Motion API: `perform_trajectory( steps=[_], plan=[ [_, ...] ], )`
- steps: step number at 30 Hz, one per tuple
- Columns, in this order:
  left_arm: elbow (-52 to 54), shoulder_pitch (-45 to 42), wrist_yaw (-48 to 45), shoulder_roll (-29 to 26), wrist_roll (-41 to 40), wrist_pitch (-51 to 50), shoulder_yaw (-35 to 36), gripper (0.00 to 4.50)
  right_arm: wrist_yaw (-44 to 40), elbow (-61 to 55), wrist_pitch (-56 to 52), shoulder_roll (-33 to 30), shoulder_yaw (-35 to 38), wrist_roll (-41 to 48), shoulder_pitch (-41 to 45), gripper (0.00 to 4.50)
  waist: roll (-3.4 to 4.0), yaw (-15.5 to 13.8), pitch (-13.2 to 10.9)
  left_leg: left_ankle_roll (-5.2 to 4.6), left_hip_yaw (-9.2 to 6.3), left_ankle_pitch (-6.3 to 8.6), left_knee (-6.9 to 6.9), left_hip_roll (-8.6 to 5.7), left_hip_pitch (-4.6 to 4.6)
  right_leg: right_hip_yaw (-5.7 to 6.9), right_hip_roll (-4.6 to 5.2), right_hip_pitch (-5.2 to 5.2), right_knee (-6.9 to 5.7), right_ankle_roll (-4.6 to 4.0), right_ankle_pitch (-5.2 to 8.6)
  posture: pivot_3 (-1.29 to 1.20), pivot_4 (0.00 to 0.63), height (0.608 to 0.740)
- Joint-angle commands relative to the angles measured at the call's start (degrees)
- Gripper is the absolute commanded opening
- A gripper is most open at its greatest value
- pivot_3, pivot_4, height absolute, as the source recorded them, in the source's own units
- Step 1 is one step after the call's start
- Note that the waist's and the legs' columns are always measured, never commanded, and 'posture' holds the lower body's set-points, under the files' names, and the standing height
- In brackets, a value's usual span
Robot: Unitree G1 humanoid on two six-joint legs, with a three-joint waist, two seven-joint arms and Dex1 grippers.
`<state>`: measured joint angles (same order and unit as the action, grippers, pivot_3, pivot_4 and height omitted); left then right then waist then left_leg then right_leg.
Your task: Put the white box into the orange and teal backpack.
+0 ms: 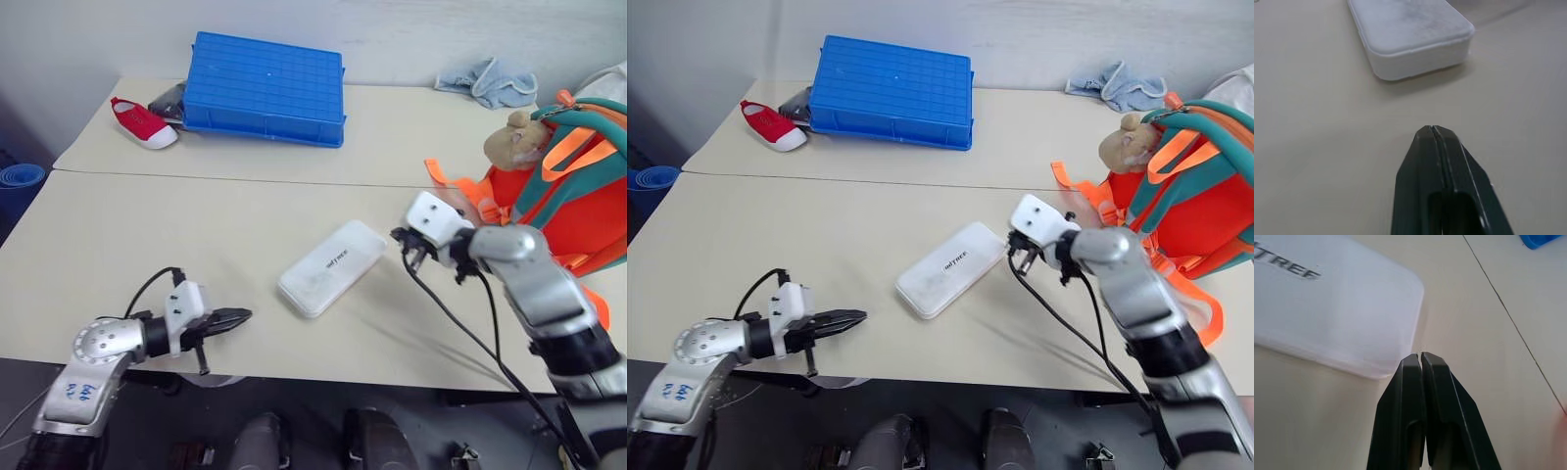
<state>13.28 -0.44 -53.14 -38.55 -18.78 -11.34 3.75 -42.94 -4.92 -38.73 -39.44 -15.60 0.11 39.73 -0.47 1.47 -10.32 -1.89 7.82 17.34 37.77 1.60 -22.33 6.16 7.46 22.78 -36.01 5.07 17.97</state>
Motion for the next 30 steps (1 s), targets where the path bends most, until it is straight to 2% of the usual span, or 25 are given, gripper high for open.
perform_trajectory(
  steps=[1,5,9,13,17,21,30],
  plan=[
    [3.48,-1.6,2.22,0.96,0.82,-2.24,-2.24,0.02,0.1,6.84,-1.54,2.37,-2.49,-2.91,6.11,0.0,0.0,0.14,0.0,0.01,0.0,0.01,0.0,0.01,-0.01,0.0,-0.02,0.0,0.01,0.0,0.0,0.0,0.15,0.74],
    [4.19,-3.42,3.89,2.4,1.87,-4.26,-5.02,0.02,-1.93,18.68,2.01,5.67,-5.07,-4.43,11.48,0.0,0.0,0.26,0.0,-0.06,0.18,-0.02,0.0,0.0,-0.03,-0.01,-0.07,0.0,-0.07,0.02,-0.01,0.0,0.15,0.74],
    [4.27,-4.39,3.28,2.17,1.88,-5.23,-6.45,0.02,-3.68,29.53,7.3,9.0,-4.33,-3.81,15.51,0.0,0.0,0.36,0.0,-0.14,0.28,-0.03,0.01,0.0,-0.03,-0.03,-0.1,0.0,-0.05,0.08,-0.04,0.0,0.15,0.74],
    [3.12,-5.84,3.73,2.65,2.34,-5.17,-6.79,0.02,-6.32,34.66,10.89,10.94,-3.6,-2.66,17.26,0.0,0.0,0.43,0.0,-0.14,0.29,-0.03,0.04,0.03,-0.02,-0.05,-0.1,0.0,-0.07,0.09,-0.04,0.0,0.15,0.74],
    [0.01,-9.05,5.35,3.65,3.54,-5.46,-7.01,0.02,-12.3,28.98,8.06,9.03,-3.63,-1.1,14.72,0.0,0.0,0.24,0.0,-0.13,0.28,-0.04,0.06,0.03,-0.02,-0.06,-0.1,0.0,-0.12,0.09,-0.04,0.0,0.15,0.74],
    [-1.93,-11.29,5.47,4.24,3.12,-6.05,-6.18,0.02,-17.8,15.22,0.27,4.2,-3.04,2.09,7.72,0.0,0.0,-0.1,0.0,-0.18,0.19,0.0,0.09,0.01,-0.07,-0.01,-0.06,-0.04,-0.04,0.1,-0.05,0.0,0.15,0.74],
    [-5.09,-13.51,3.8,4.62,4.25,-4.57,-7.08,0.02,-18.22,-9.67,-12.23,-2.84,1.71,7.45,-8.33,0.0,0.0,0.05,0.0,-0.14,0.24,0.07,0.11,0.04,0.01,-0.03,-0.06,-0.03,0.04,0.13,-0.07,0.0,0.15,0.74]
  ],
)
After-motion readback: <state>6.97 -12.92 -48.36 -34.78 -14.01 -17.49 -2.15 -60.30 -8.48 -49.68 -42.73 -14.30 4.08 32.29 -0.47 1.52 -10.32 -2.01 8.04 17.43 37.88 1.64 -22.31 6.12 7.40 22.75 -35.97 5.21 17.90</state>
